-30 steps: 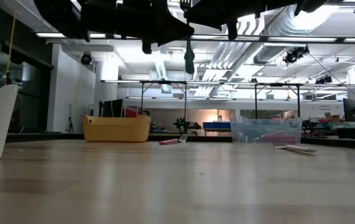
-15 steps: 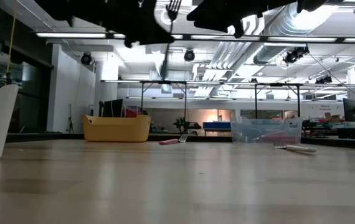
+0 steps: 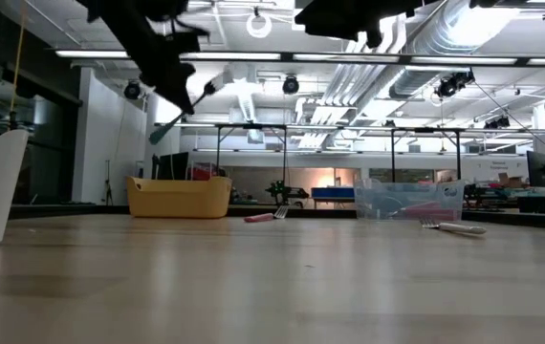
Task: Sort silverware by color (type)
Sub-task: Put the blue fork into the yellow bin
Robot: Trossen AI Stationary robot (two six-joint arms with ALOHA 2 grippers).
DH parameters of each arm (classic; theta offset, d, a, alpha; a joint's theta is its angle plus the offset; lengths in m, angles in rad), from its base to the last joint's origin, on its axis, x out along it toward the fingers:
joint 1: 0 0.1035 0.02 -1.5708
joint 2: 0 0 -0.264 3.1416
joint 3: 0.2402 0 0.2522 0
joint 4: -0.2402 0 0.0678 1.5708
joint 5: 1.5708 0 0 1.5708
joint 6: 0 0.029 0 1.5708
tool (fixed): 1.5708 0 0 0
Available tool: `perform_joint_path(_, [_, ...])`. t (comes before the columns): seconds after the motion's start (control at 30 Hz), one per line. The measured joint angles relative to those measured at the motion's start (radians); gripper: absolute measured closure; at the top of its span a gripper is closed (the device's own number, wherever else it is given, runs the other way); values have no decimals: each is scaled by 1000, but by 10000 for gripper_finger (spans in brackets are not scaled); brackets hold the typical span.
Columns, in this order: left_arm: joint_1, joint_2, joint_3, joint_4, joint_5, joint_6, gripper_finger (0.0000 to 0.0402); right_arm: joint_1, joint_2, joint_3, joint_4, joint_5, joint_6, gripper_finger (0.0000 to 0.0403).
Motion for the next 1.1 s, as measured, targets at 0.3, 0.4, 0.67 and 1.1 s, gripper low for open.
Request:
perform_joint_path(0.3, [216,196,21,4,150,139,401,0,0,0,-76,0,0,265])
perform_joint_path(0.4, [252,253,21,8,165,154,401,0,0,0,-88,0,0,265])
perform_joint_path(0.67, [314,347,21,50,169,189,401,0,0,0,-97,0,0,265])
perform_joint_path(1.1, [341,391,21,59,159,229,379,0,0,0,-111,0,0,265])
